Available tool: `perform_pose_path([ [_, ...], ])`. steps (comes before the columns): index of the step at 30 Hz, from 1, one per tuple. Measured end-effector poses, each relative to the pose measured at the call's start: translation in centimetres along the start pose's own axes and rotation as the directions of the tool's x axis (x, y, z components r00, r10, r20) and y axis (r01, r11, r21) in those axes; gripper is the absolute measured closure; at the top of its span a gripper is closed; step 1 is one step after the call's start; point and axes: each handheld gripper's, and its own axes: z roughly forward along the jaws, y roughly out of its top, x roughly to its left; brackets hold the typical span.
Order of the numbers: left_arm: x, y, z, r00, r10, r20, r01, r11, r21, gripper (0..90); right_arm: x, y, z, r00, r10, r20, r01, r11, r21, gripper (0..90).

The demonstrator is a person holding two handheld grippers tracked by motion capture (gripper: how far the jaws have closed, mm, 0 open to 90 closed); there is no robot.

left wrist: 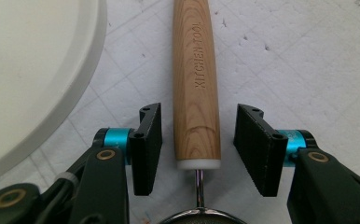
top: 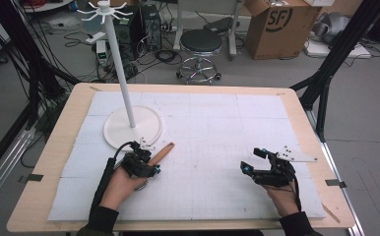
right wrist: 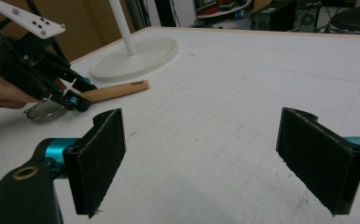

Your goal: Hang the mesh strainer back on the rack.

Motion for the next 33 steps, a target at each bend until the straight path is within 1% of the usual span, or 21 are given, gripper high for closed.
perform_pose_path([
  [5, -0.2, -0.2, -0.1, 0.9999, 0.007, -0.010, -0.007, 0.9999, -0.011, 55.0, 0.0, 0.1, -0.1, 1.0000, 0.000, 0.004, 0.000, 1.000, -0.007, 15.0],
  [6, -0.2, -0.2, -0.1, 0.9999, 0.007, -0.007, -0.007, 0.9999, -0.012, 57.6, 0.0, 0.1, -0.2, 1.0000, -0.003, 0.006, 0.004, 1.000, -0.010, 15.0],
  [8, -0.3, -0.2, -0.1, 1.0000, 0.004, -0.008, -0.004, 0.9999, -0.011, 58.9, 0.0, 0.1, -0.2, 1.0000, 0.002, 0.004, -0.002, 1.000, -0.010, 15.0],
  [9, -0.4, -0.2, -0.1, 0.9999, 0.009, -0.006, -0.009, 0.9999, -0.010, 64.3, 0.0, 0.1, -0.2, 1.0000, -0.001, 0.007, 0.001, 1.000, -0.010, 15.0],
  [10, -0.5, -0.2, -0.1, 0.9999, 0.013, -0.002, -0.013, 0.9999, -0.012, 64.3, 0.0, 0.1, -0.2, 1.0000, -0.001, 0.007, 0.001, 1.000, -0.010, 15.0],
  [11, -0.6, -0.2, -0.2, 0.9998, 0.019, 0.000, -0.019, 0.9998, -0.008, 68.2, -0.1, 0.1, -0.2, 1.0000, 0.000, 0.006, 0.000, 1.000, -0.012, 15.1],
  [12, -0.6, -0.1, -0.2, 0.9997, 0.023, 0.000, -0.023, 0.9997, -0.005, 68.2, -0.1, 0.1, -0.2, 1.0000, 0.000, 0.006, 0.000, 1.000, -0.012, 15.1],
  [14, -0.5, -0.1, -0.2, 0.9998, 0.015, 0.009, -0.015, 0.9999, -0.004, 68.6, -0.1, 0.1, -0.2, 1.0000, -0.003, 0.006, 0.003, 1.000, -0.009, 15.0],
  [18, -0.5, 0.4, -0.1, 0.9999, 0.015, 0.007, -0.015, 0.9994, 0.033, 68.9, 0.0, 0.1, -0.2, 1.0000, -0.001, 0.007, 0.001, 1.000, -0.009, 15.0],
  [19, -0.9, 0.9, 0.0, 0.9995, 0.029, -0.013, -0.028, 0.9974, 0.066, 68.8, -0.1, 0.1, -0.2, 1.0000, -0.001, 0.009, 0.001, 1.000, -0.010, 15.0],
  [20, -0.9, 0.9, 0.0, 0.9995, 0.029, -0.013, -0.028, 0.9974, 0.066, 68.9, -0.1, 0.1, -0.2, 1.0000, 0.001, 0.009, -0.001, 1.000, -0.009, 15.1],
  [21, -1.0, 1.2, 0.1, 0.9993, 0.032, -0.021, -0.030, 0.9957, 0.088, 68.9, -0.1, 0.1, -0.2, 1.0000, 0.001, 0.009, -0.001, 1.000, -0.009, 15.1],
  [24, -0.9, 2.0, 0.2, 0.9991, 0.040, -0.014, -0.037, 0.9886, 0.146, 69.0, 0.0, 0.1, -0.1, 0.9999, -0.003, 0.014, 0.003, 1.000, -0.012, 15.0],
  [25, -0.8, 2.5, 0.4, 0.9993, 0.036, -0.009, -0.034, 0.9833, 0.179, 69.0, 0.0, 0.1, -0.2, 0.9999, -0.003, 0.014, 0.003, 1.000, -0.013, 15.0],
  [26, -0.8, 2.5, 0.4, 0.9993, 0.036, -0.009, -0.034, 0.9833, 0.179, 69.1, 0.0, 0.1, -0.2, 0.9999, -0.002, 0.015, 0.002, 1.000, -0.014, 15.1],
  [27, -0.9, 2.7, 0.5, 0.9993, 0.036, -0.008, -0.034, 0.9799, 0.197, 69.1, 0.0, 0.1, -0.2, 0.9999, -0.002, 0.015, 0.002, 1.000, -0.014, 15.1],
  [28, -0.9, 3.1, 0.6, 0.9993, 0.038, -0.009, -0.035, 0.9751, 0.219, 69.3, -0.1, 0.1, -0.1, 0.9999, 0.000, 0.013, 0.000, 1.000, -0.010, 15.1],
  [29, -0.8, 3.6, 0.8, 0.9991, 0.042, -0.003, -0.040, 0.9658, 0.256, 69.3, -0.1, 0.1, 0.0, 0.9999, -0.003, 0.016, 0.003, 1.000, -0.011, 15.1],
  [30, -0.8, 3.8, 0.8, 0.9992, 0.040, -0.001, -0.039, 0.9624, 0.269, 69.3, -0.1, 0.1, 0.0, 0.9999, 0.000, 0.013, 0.000, 1.000, -0.008, 15.1],
  [31, -0.8, 3.8, 0.8, 0.9992, 0.040, -0.001, -0.039, 0.9624, 0.269, 69.3, -0.1, 0.1, 0.0, 0.9999, -0.003, 0.012, 0.003, 1.000, -0.008, 15.0],
  [33, -0.8, 4.0, 0.9, 0.9991, 0.043, 0.001, -0.042, 0.9590, 0.280, 69.3, 0.0, 0.1, 0.0, 1.0000, -0.005, 0.009, 0.005, 1.000, -0.009, 15.1],
])
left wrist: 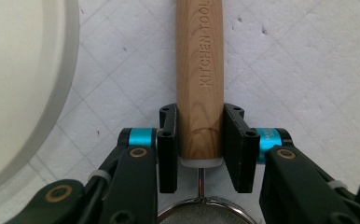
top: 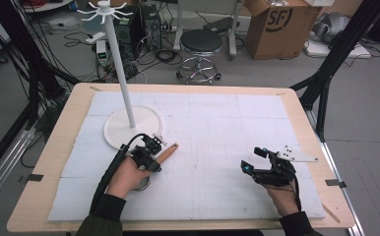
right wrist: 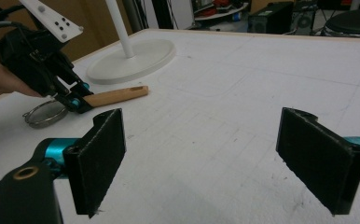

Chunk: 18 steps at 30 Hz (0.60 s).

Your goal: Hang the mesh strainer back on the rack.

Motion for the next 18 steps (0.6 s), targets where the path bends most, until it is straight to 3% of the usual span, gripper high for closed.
perform_pose_path([
  [5, 0.0, 0.1, 0.1, 1.0000, 0.000, 0.002, 0.000, 1.0000, 0.009, 69.3, 0.0, 0.1, 0.0, 1.0000, 0.002, 0.003, -0.002, 1.000, -0.005, 15.1],
  [8, 0.2, 1.0, 0.1, 0.9998, 0.003, 0.018, -0.004, 0.9973, 0.073, 69.3, 0.0, 0.1, 0.1, 1.0000, 0.000, 0.001, 0.000, 1.000, -0.004, 15.1],
  [10, 0.2, 1.8, 0.3, 0.9997, 0.013, 0.019, -0.015, 0.9916, 0.129, 69.2, 0.1, 0.1, 0.2, 1.0000, -0.007, 0.000, 0.007, 1.000, -0.005, 15.1],
  [18, 0.4, 1.7, 0.2, 0.9994, 0.021, 0.027, -0.024, 0.9923, 0.122, 69.3, 0.1, 0.1, 0.2, 1.0000, -0.007, 0.000, 0.007, 1.000, -0.001, 15.1],
])
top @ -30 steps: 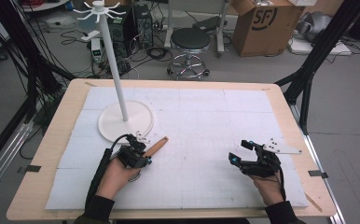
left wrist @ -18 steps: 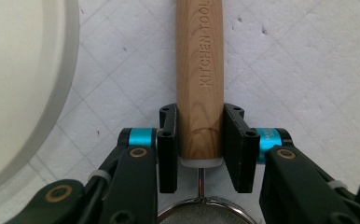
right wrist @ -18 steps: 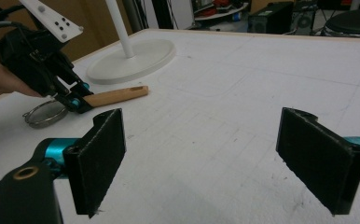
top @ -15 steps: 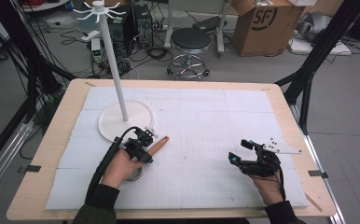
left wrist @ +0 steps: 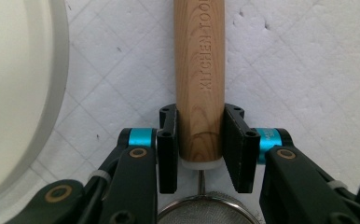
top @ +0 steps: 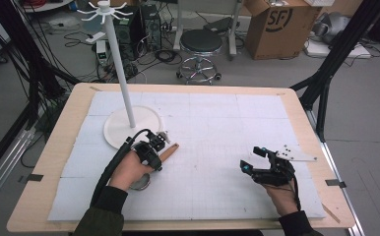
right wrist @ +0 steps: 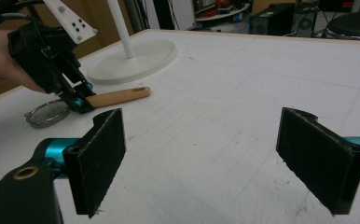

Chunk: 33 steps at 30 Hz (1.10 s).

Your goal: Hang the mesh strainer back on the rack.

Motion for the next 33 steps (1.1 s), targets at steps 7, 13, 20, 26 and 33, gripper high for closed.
perform_pose_path([
  [7, 1.7, -3.3, -0.1, 0.9933, -0.010, 0.115, 0.036, 0.9739, -0.224, 69.4, -0.3, 0.0, -0.1, 0.9997, 0.012, 0.022, -0.012, 1.000, -0.004, 15.1],
  [13, 2.1, -4.6, -0.4, 0.9933, 0.016, 0.115, 0.021, 0.9495, -0.313, 69.4, -0.4, 0.0, 0.0, 0.9996, 0.011, 0.025, -0.011, 1.000, -0.002, 15.1],
  [20, 3.3, -6.4, -2.8, 0.9862, -0.009, 0.165, 0.085, 0.8841, -0.459, 69.4, -0.4, 0.0, 0.0, 0.9997, 0.009, 0.025, -0.009, 1.000, -0.005, 15.1],
  [26, 4.8, -8.4, -5.2, 0.9637, -0.026, 0.266, 0.185, 0.7833, -0.594, 69.4, -0.3, 0.0, -0.1, 0.9996, 0.009, 0.025, -0.009, 1.000, -0.003, 15.1],
  [33, 5.9, -10.1, -7.7, 0.9581, -0.002, 0.286, 0.214, 0.6686, -0.712, 69.3, -0.3, 0.0, 0.0, 0.9996, 0.004, 0.029, -0.004, 1.000, -0.001, 15.0],
])
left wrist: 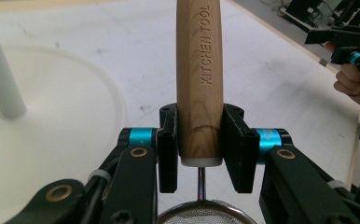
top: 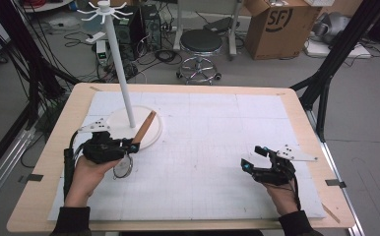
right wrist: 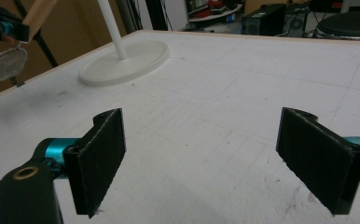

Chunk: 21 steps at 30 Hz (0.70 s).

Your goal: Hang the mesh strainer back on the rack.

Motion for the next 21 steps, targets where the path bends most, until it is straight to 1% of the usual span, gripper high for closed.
perform_pose_path([
  [1, 0.0, 0.1, -0.2, 0.9999, 0.012, -0.003, -0.012, 0.9999, -0.009, 69.3, 0.0, 0.0, 0.0, 1.0000, 0.000, -0.001, 0.000, 1.000, 0.000, 15.0],
  [3, 0.0, 0.2, -0.4, 0.9998, 0.008, -0.016, -0.009, 0.9992, -0.038, 69.3, 0.0, 0.0, 0.0, 1.0000, -0.001, -0.001, 0.001, 1.000, -0.002, 15.0],
  [4, 0.0, 0.3, -0.5, 0.9999, 0.010, -0.010, -0.010, 0.9988, -0.048, 69.3, 0.0, 0.0, 0.0, 1.0000, 0.003, -0.001, -0.003, 1.000, -0.002, 15.0],
  [5, 0.0, 0.3, -0.6, 0.9998, 0.013, -0.015, -0.014, 0.9981, -0.060, 69.3, 0.0, 0.0, -0.1, 1.0000, 0.005, 0.000, -0.005, 1.000, -0.004, 15.0],
  [6, 0.0, 0.5, -0.9, 0.9998, 0.014, -0.015, -0.016, 0.9965, -0.082, 69.3, 0.0, 0.0, -0.1, 1.0000, 0.002, 0.002, -0.002, 1.000, -0.006, 15.0],
  [7, 0.0, 0.5, -0.9, 0.9998, 0.014, -0.015, -0.016, 0.9965, -0.082, 69.3, 0.0, 0.0, -0.1, 1.0000, 0.002, 0.002, -0.002, 1.000, -0.006, 15.0],
  [9, 0.0, 0.8, -1.4, 0.9999, 0.008, -0.010, -0.010, 0.9921, -0.125, 69.3, 0.0, 0.0, -0.1, 1.0000, 0.002, 0.003, -0.002, 1.000, -0.007, 15.0],
  [11, 0.1, 1.2, -2.1, 0.9999, -0.005, 0.013, 0.007, 0.9842, -0.177, 69.3, 0.0, 0.0, -0.1, 1.0000, 0.004, 0.002, -0.004, 1.000, -0.005, 15.0],
  [14, 0.3, 1.9, -3.5, 0.9998, -0.016, 0.013, 0.019, 0.9675, -0.252, 69.3, 0.0, 0.0, -0.1, 1.0000, 0.002, 0.001, -0.002, 1.000, -0.002, 15.0],
  [15, 0.3, 2.2, -4.0, 0.9998, -0.019, 0.010, 0.021, 0.9598, -0.280, 69.3, 0.0, 0.0, -0.1, 1.0000, 0.002, 0.001, -0.002, 1.000, -0.004, 15.0],
  [17, 0.4, 2.8, -5.0, 0.9997, -0.022, 0.006, 0.023, 0.9419, -0.335, 69.3, 0.1, 0.0, -0.1, 1.0000, 0.003, 0.001, -0.003, 1.000, -0.004, 15.0],
  [18, 0.3, 3.2, -5.6, 0.9998, -0.021, 0.002, 0.020, 0.9287, -0.370, 69.3, 0.0, 0.0, -0.1, 1.0000, 0.002, 0.001, -0.002, 1.000, -0.003, 15.0],
  [19, 0.3, 3.4, -5.9, 0.9998, -0.018, -0.005, 0.015, 0.9214, -0.388, 69.3, 0.0, 0.0, -0.1, 1.0000, 0.002, 0.000, -0.002, 1.000, -0.003, 15.0],
  [21, 0.1, 4.1, -6.7, 0.9997, -0.010, -0.022, -0.001, 0.8994, -0.437, 69.3, 0.0, 0.0, 0.0, 1.0000, 0.002, 0.002, -0.002, 1.000, -0.002, 15.0],
])
